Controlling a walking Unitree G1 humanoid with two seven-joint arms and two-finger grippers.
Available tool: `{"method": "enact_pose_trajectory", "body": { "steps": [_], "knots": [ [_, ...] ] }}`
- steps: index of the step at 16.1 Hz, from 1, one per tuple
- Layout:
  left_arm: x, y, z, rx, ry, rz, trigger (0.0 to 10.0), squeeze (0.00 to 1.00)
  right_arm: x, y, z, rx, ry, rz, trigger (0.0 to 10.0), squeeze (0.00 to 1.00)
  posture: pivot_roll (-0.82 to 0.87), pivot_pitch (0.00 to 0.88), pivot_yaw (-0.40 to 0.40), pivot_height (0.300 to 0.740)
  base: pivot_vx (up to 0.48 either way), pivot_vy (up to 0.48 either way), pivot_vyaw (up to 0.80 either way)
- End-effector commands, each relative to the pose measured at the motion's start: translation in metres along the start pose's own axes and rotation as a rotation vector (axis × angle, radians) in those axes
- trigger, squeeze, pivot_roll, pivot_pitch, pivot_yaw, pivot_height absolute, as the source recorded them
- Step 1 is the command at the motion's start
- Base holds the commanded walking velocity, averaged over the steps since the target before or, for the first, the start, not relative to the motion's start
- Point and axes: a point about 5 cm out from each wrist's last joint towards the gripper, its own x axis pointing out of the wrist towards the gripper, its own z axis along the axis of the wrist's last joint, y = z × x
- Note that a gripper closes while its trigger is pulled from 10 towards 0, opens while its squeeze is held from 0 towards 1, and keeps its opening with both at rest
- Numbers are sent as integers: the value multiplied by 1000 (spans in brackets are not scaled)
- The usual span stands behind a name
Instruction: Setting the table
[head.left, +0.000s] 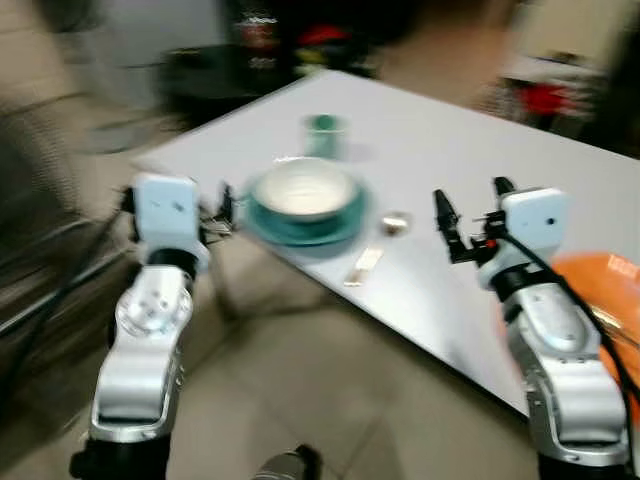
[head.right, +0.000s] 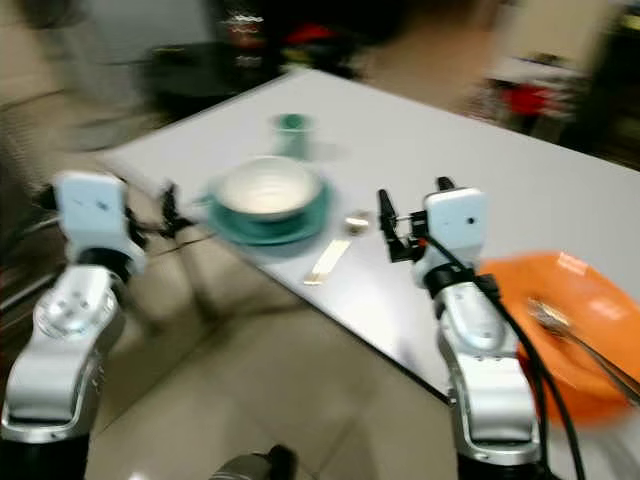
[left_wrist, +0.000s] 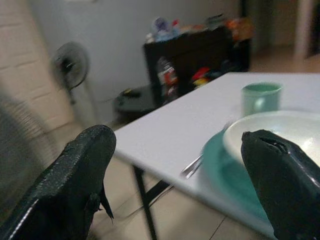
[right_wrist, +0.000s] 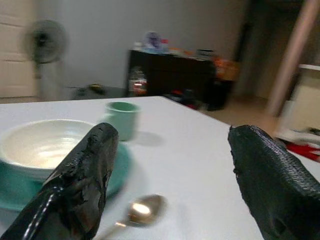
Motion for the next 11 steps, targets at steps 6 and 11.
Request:
{"method": "enact_pose_trajectory", "body": {
  "steps": [6,11],
  "knots": [
    [1,-1,3,3,-12,-16,10000,0,0,3,1,8,-3,14,10000,275,33,0,34,740,0,0,800],
    [1,-1,3,3,-12,-16,10000,0,0,3,1,8,-3,14,10000,275,33,0,34,740,0,0,800]
  ]
}}
